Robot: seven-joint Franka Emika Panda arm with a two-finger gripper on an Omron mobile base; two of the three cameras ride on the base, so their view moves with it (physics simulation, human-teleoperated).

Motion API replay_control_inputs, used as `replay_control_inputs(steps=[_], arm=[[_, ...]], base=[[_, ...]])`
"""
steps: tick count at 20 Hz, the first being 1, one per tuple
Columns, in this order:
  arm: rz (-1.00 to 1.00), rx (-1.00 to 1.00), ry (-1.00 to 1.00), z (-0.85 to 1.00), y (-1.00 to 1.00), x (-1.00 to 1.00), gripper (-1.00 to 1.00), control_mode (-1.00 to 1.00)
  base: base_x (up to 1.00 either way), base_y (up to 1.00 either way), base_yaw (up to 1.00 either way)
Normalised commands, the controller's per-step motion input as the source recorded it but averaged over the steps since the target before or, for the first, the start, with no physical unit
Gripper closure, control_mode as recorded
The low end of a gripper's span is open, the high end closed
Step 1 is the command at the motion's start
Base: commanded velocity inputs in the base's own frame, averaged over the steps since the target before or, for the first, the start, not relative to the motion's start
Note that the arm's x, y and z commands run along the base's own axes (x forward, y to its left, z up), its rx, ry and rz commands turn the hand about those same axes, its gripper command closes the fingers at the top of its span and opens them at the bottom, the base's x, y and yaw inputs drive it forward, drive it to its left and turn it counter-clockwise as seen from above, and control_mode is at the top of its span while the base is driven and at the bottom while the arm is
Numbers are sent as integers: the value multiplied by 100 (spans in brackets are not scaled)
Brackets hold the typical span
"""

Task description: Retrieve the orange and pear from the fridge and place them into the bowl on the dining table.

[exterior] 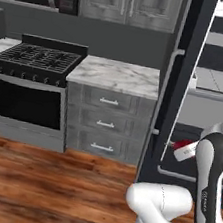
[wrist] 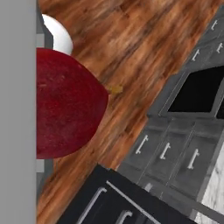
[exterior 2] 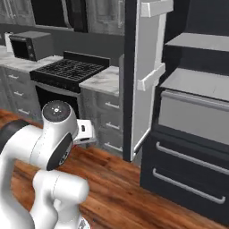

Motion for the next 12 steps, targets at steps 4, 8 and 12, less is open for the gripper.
replay_control_inputs(steps=[4, 8, 12], arm=[[0, 0, 0, 0, 0, 0, 100, 100], [0, 0, 0, 0, 0, 0, 100, 100], [0, 0, 0, 0, 0, 0, 100, 100]], base=[[-10, 100, 58], [6, 100, 47], [61, 97, 31]])
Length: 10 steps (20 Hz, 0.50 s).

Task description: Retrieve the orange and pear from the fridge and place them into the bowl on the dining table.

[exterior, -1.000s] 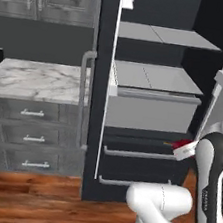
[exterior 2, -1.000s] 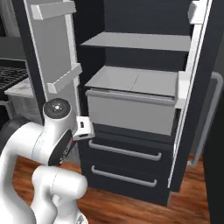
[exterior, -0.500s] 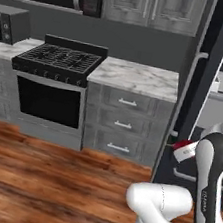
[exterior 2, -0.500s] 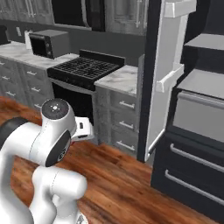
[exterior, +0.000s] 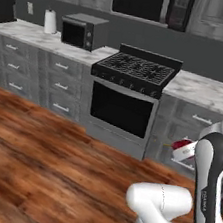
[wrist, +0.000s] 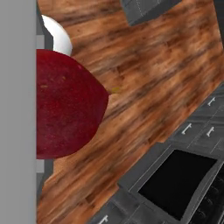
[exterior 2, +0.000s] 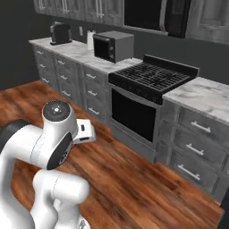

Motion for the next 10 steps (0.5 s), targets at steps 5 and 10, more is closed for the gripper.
replay_control_inputs(steps=[5, 10], arm=[[0, 0, 0, 0, 0, 0, 100, 100], [0, 0, 0, 0, 0, 0, 100, 100]], base=[[100, 70, 12], [100, 32, -11]])
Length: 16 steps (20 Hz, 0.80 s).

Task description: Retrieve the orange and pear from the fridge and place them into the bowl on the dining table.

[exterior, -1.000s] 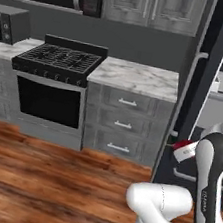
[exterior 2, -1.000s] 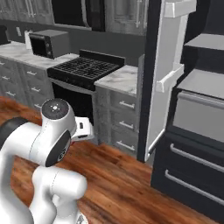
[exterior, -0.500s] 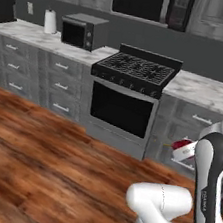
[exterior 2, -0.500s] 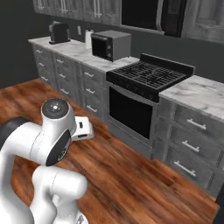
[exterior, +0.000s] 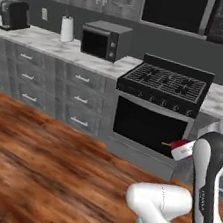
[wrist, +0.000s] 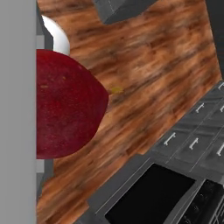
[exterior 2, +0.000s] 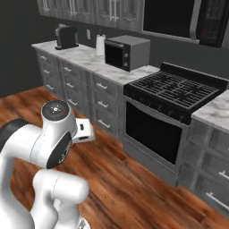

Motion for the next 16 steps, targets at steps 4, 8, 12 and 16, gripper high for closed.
replay_control_inputs(steps=[4, 8, 12, 16], arm=[[0, 0, 0, 0, 0, 0, 100, 100], [0, 0, 0, 0, 0, 0, 100, 100], [0, 0, 0, 0, 0, 0, 100, 100], [0, 0, 0, 0, 0, 0, 100, 100]], base=[[100, 54, -16], [100, 37, 28], [100, 0, 67], [100, -2, 78]])
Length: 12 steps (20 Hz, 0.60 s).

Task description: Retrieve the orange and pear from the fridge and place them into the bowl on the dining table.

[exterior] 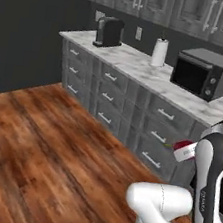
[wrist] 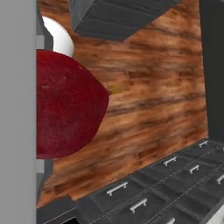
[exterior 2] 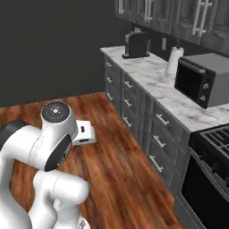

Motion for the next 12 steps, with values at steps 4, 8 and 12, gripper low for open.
replay_control_inputs(steps=[4, 8, 12], arm=[[0, 0, 0, 0, 0, 0, 100, 100], [0, 0, 0, 0, 0, 0, 100, 100], [0, 0, 0, 0, 0, 0, 100, 100]], base=[[100, -6, 81], [100, -1, 74], [100, -15, 52]])
